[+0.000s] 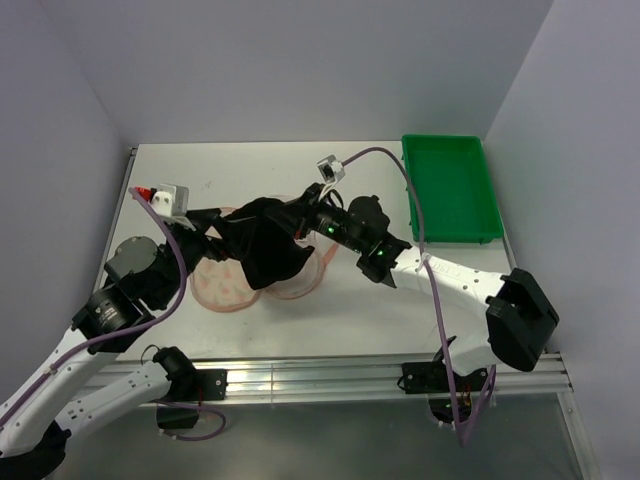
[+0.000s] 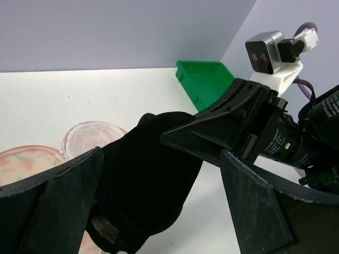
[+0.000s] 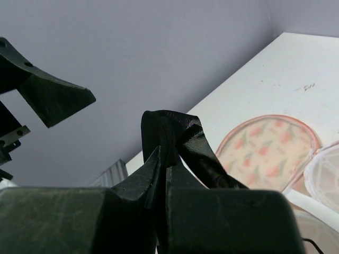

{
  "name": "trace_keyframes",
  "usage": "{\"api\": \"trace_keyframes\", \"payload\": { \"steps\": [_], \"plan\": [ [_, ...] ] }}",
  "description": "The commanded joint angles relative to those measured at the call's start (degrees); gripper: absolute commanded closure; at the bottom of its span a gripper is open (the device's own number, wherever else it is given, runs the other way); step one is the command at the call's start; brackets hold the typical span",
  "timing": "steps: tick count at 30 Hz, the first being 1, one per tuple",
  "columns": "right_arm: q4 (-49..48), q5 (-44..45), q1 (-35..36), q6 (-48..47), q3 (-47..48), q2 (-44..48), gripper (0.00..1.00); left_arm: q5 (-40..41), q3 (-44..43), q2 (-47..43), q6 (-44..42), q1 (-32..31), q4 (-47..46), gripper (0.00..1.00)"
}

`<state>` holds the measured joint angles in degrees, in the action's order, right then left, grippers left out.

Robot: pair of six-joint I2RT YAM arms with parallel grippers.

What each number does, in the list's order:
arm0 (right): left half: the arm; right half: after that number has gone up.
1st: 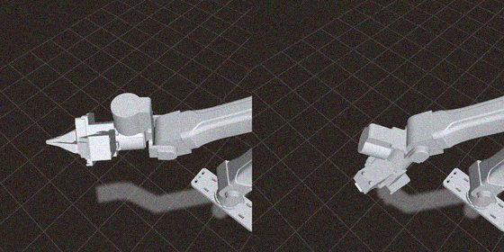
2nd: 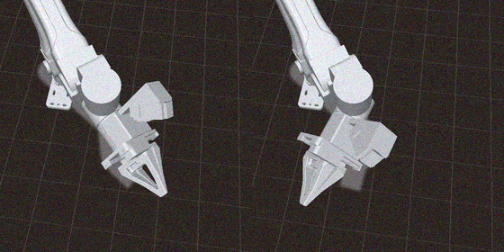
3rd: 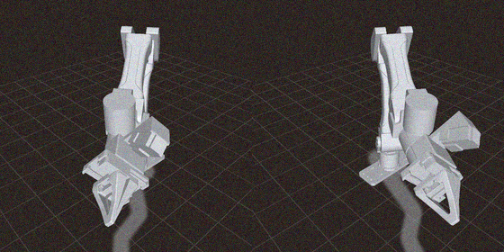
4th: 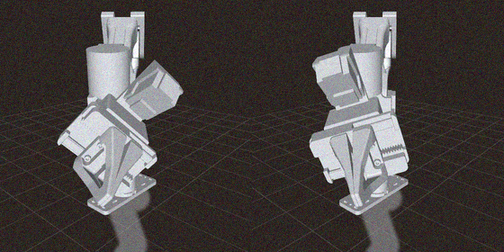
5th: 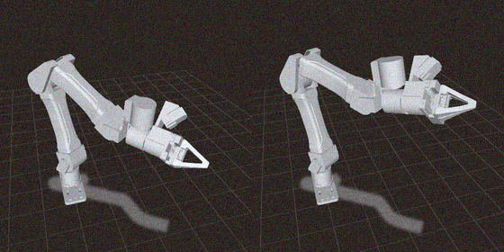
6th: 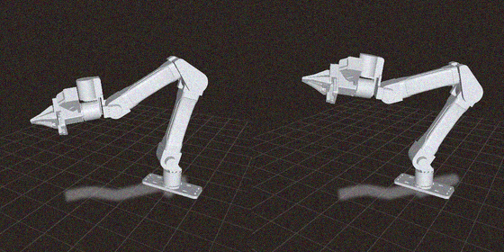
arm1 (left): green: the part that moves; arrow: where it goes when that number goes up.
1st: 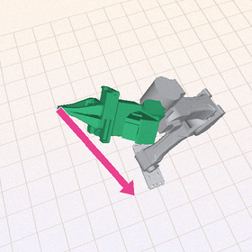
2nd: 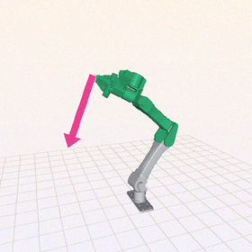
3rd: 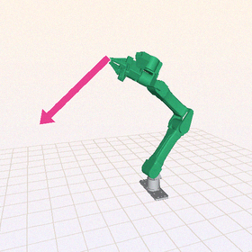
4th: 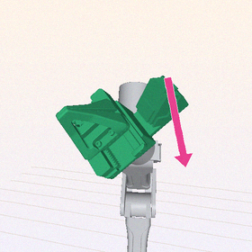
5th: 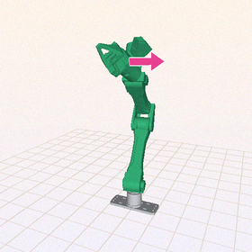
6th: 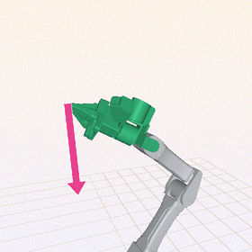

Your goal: Place the bra in the laundry bag and zip it closed

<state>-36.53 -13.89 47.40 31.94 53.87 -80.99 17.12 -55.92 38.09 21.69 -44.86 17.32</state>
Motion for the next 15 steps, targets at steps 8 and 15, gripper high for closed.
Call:
{"api": "trace_keyframes", "payload": {
  "steps": [8,15],
  "plan": [
    [-11.4,-1.0,-4.9,8.0,-2.2,-8.7,1.0,-0.5,0.9,1.9,-1.4,0.4,-4.3,0.01],
    [-14.2,-1.0,-7.4,10.0,-0.9,-15.2,1.0,-2.8,2.1,2.8,-1.0,2.2,-5.1,0.01]
  ]
}}
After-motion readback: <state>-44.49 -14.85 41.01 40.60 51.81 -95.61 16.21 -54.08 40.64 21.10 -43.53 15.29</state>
